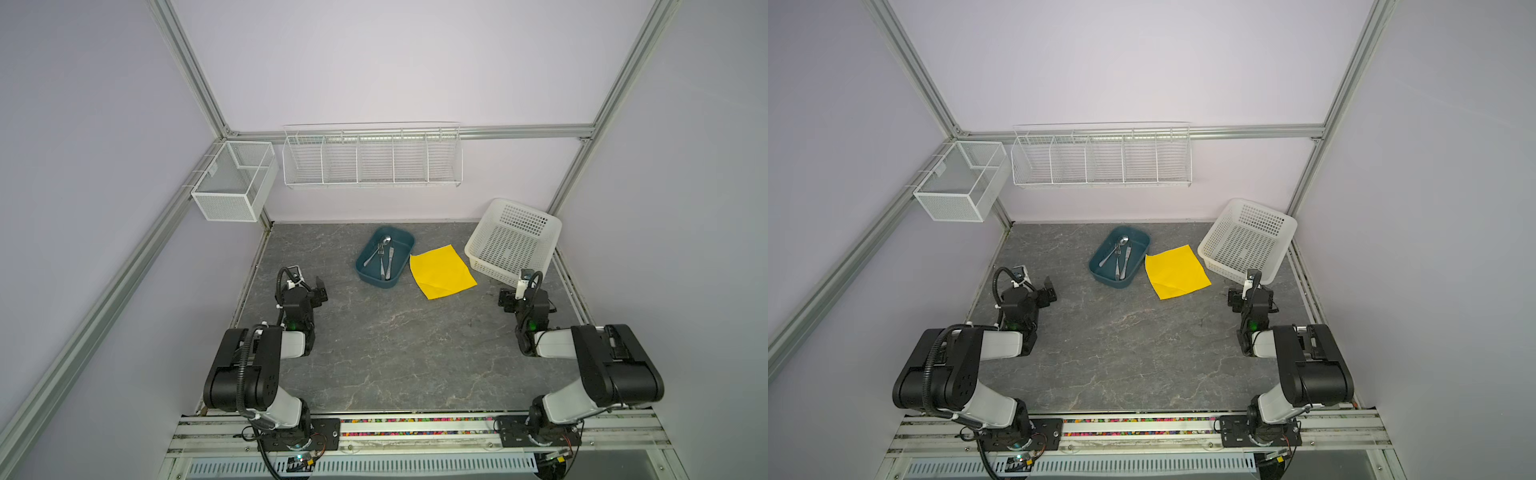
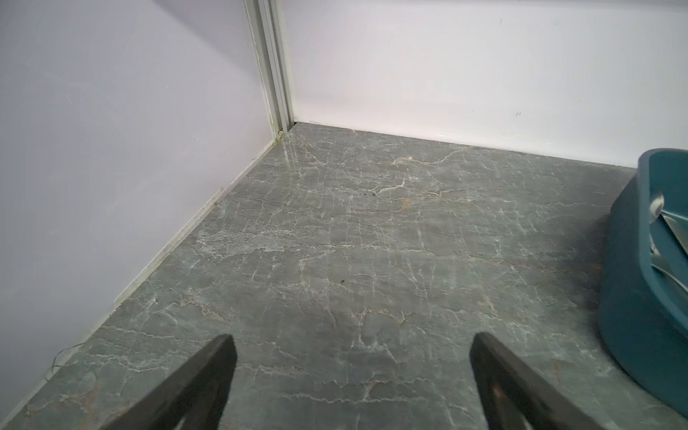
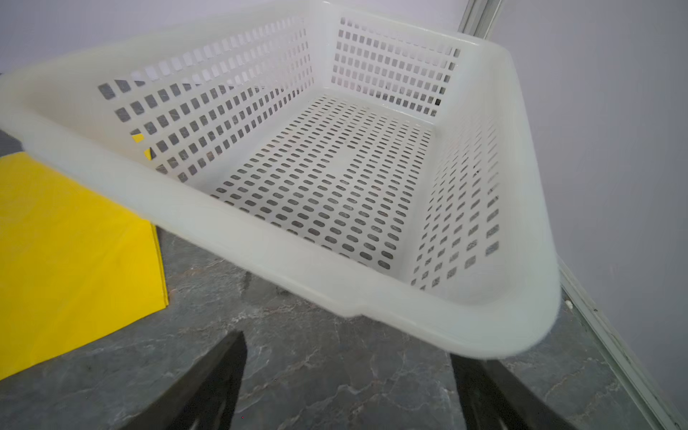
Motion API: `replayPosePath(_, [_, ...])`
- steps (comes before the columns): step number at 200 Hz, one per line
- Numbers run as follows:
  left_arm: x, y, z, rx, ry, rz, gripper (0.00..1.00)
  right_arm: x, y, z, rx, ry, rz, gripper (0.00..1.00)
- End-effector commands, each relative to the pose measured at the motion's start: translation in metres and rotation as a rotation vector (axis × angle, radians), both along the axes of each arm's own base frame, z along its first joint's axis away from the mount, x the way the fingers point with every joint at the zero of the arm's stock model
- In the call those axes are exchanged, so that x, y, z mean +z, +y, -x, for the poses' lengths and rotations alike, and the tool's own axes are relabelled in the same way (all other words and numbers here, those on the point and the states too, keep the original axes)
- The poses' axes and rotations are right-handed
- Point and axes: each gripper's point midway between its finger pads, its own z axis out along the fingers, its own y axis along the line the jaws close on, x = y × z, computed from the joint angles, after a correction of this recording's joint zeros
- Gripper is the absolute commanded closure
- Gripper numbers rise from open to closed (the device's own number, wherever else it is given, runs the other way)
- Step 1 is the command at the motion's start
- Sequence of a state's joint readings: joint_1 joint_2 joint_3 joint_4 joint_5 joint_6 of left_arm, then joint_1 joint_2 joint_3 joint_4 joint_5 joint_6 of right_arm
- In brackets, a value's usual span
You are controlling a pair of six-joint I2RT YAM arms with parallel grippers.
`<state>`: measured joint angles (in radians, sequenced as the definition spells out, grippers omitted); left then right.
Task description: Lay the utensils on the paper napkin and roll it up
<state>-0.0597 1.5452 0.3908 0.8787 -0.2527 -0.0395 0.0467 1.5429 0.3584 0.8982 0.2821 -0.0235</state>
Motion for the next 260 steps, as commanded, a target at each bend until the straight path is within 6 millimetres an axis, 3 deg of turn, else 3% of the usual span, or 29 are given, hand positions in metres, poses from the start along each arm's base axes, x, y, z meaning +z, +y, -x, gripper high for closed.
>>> replayPosePath(1, [0.005,-0.002,-0.003,-0.014,-0.016,-0.016,0.01,0.009,0.002,-0.004,0.013,-0.031,-0.004,0.11])
replayPosePath(171, [0.005,-0.004,-0.002,-0.027,-0.02,-0.016,0.01,0.009,0.003,-0.004,0.032,-0.027,-0.018,0.11])
replayPosePath(204, [0.015,0.002,0.017,0.001,-0.117,-0.003,0.01,0.014,0.014,-0.001,0.076,-0.053,0.015,0.11])
replayPosePath(234, [0.026,0.01,0.027,0.045,-0.156,0.015,0.01,0.025,0.008,0.001,0.037,-0.055,0.014,0.11])
replayPosePath(260, [0.044,0.019,0.031,0.106,-0.115,0.055,0.01,0.039,0.01,0.006,0.024,0.103,-0.032,0.11])
